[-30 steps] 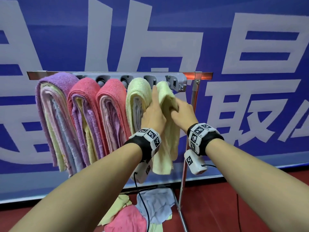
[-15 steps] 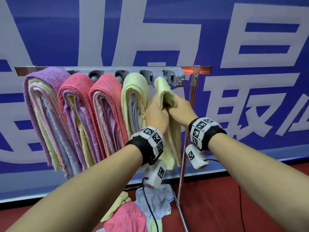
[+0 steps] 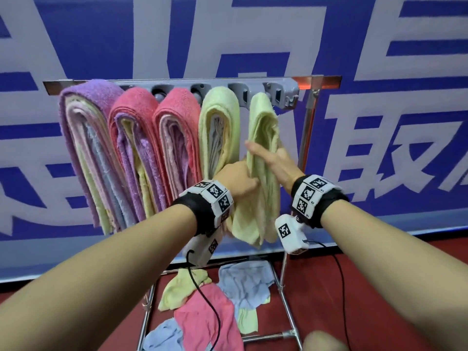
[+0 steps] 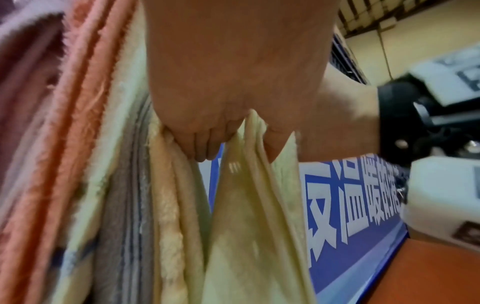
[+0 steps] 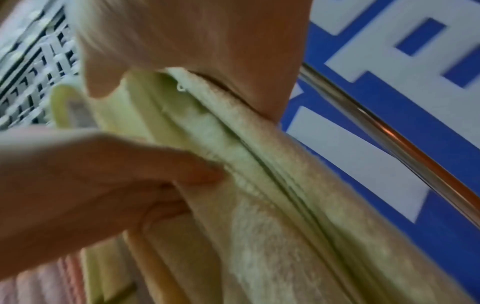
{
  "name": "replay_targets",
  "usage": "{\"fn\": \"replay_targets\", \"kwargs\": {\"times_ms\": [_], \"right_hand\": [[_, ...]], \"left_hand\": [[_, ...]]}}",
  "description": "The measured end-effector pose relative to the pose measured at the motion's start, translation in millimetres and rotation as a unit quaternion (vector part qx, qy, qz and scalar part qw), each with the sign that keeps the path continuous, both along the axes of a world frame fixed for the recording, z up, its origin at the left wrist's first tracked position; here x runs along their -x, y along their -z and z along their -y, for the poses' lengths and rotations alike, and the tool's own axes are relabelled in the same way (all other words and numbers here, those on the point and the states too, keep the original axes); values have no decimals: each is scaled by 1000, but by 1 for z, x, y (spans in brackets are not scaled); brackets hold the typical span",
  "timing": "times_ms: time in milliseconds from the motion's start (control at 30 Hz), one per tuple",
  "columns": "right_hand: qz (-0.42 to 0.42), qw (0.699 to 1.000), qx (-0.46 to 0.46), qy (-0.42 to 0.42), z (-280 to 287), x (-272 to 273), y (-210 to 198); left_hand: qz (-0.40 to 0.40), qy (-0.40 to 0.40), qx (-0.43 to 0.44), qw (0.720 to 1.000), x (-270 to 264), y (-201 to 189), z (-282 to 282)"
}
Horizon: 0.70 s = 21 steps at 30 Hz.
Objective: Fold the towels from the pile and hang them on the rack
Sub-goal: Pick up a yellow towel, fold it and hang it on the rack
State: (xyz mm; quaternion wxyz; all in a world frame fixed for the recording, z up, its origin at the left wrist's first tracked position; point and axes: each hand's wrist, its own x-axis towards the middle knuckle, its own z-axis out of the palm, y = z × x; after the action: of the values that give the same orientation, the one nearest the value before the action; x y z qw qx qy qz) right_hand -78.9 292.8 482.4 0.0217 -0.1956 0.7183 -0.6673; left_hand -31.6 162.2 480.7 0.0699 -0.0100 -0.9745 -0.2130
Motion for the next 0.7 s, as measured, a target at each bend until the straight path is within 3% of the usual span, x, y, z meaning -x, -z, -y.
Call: {"fn": "replay_targets", "kwargs": {"times_ms": [100, 267, 367, 433, 567, 633, 700], "right_hand": [[-49, 992, -104, 54, 18, -5, -2], [-111, 963, -167, 178, 1, 7, 1], [-147, 945, -182, 228, -15, 11, -4], [-131, 955, -170, 204, -15, 7, -3], [-42, 975, -211, 65, -4, -4, 14], [-14, 975, -220, 42, -3, -3, 26], [8, 978, -205, 26, -5, -1, 41]], "left_hand": [[-20, 1, 32, 999, -5, 8, -4], [-43, -56, 143, 987, -19, 20, 2], [-63, -58, 166, 982, -23, 20, 0], [-88, -39, 145, 985, -27, 19, -3], [-179, 17, 72, 981, -35, 24, -6], [-202, 54, 106, 972, -41, 35, -4], [-217, 97, 194, 952, -45, 52, 2]]}}
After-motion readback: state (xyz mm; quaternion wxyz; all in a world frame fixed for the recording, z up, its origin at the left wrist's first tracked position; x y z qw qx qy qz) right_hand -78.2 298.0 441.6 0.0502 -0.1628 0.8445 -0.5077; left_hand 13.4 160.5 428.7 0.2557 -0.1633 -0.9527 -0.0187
